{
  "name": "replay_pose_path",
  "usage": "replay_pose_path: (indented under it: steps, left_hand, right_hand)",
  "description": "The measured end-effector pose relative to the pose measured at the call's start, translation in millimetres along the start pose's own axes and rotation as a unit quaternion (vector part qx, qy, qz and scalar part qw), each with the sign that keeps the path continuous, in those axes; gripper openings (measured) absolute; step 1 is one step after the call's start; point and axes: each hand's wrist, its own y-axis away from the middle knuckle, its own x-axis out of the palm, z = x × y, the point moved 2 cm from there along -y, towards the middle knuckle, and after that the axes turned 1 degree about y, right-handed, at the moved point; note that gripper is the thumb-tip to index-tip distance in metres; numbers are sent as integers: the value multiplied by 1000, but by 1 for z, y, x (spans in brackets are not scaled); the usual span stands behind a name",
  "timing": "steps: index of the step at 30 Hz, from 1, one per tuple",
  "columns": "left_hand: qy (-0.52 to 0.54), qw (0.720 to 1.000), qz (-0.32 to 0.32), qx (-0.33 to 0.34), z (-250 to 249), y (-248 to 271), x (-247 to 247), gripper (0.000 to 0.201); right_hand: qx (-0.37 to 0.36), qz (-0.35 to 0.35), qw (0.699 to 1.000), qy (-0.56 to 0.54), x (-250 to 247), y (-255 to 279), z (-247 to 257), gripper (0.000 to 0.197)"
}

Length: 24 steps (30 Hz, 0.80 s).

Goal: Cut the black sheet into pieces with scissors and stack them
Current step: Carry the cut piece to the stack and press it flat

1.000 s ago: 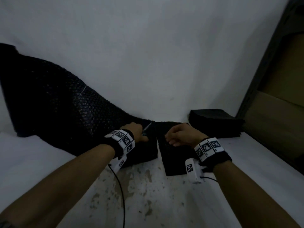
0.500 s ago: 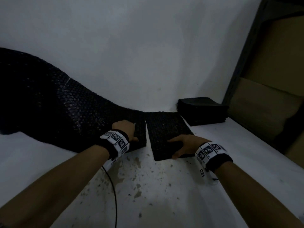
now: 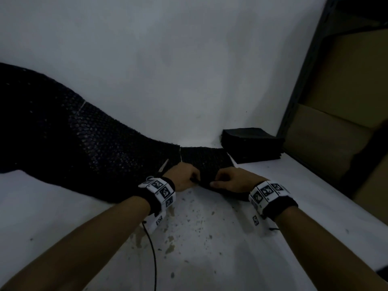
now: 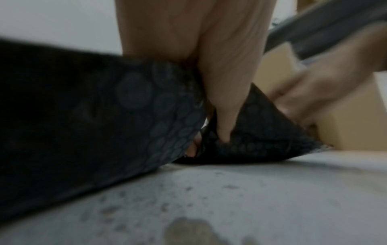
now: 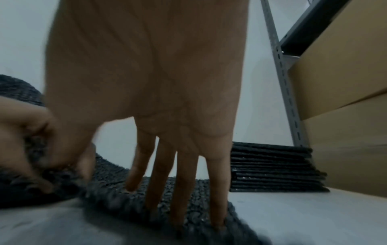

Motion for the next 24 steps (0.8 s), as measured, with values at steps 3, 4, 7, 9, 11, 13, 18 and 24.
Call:
replay_pose_path:
  steps: [3,4,7,9,11,13,18,24]
  left_hand:
    - [57,996,-51,-45,8,-2,-8,15]
    - [76,993,-54,-69,11,-2,-12,26]
    - [160,979,-44,-122,22,-4,-20,35]
    - [233,961,-57,-138,30,-5,-24,32]
    - [282,944,-70,-155,35,-5,-24,35]
    - [290,938,-77,-174,38,-6,-22,33]
    - [288,930,-82,-213,41,-6,-10,37]
    - [247,937,23,-245,44,-8,-5,64]
  right_hand:
    - [9,26,998,-56,-5,9,0,42]
    - [6,32,997,-66,-8,9,-3,43]
    - [30,23,999,-5,-18,3,-21,43]
    - [49,-2,999,-18,-27,2,-29,30]
    - [66,-27,988,-140,-34,5,-33,16]
    - [96,-65,952,-282,-33,4,-37,20]
    - [157,-76,848,-501,-4,-2,-40,53]
    - [239,-54,895,-374,10,-7,-53,52]
